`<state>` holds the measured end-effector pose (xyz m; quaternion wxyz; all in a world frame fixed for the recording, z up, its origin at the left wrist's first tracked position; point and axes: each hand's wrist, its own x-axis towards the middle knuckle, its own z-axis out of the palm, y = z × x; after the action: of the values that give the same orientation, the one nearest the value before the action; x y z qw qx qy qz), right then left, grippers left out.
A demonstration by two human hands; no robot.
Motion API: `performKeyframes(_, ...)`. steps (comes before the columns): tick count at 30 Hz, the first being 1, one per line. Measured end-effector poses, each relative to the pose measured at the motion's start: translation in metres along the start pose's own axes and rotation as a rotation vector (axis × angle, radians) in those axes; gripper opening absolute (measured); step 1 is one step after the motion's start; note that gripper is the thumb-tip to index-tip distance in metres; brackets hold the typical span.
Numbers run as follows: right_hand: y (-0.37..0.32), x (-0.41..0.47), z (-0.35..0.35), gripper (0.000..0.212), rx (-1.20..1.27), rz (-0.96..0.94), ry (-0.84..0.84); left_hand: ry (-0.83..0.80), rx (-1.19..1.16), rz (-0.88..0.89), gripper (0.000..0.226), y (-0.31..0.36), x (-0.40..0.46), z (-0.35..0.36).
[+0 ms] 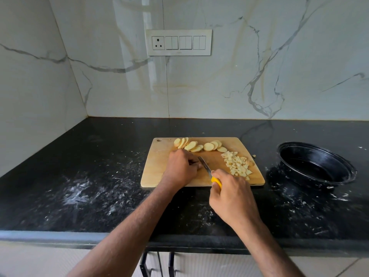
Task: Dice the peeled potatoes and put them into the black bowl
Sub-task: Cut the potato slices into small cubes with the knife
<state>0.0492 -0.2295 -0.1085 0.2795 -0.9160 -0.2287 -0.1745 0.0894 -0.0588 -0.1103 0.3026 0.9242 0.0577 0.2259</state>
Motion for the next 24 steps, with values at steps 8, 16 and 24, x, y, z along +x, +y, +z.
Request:
performKeyframes(8, -0.007, 0.006, 0.002, 0.032, -0.059, -0.043, -0.044, -0.01, -0.012, -0.008, 0.009, -0.003, 0.002, 0.001)
performKeyframes(16, -0.018, 0.003, -0.002, 0.035, -0.187, -0.087, -0.084, 0.013, -0.016, 0.037, 0.007, 0.0, -0.003, -0.001)
performKeyframes(24, -0.019, -0.002, -0.005, 0.032, -0.197, -0.072, -0.064, 0.009, 0.014, -0.019, 0.008, 0.004, -0.004, 0.002)
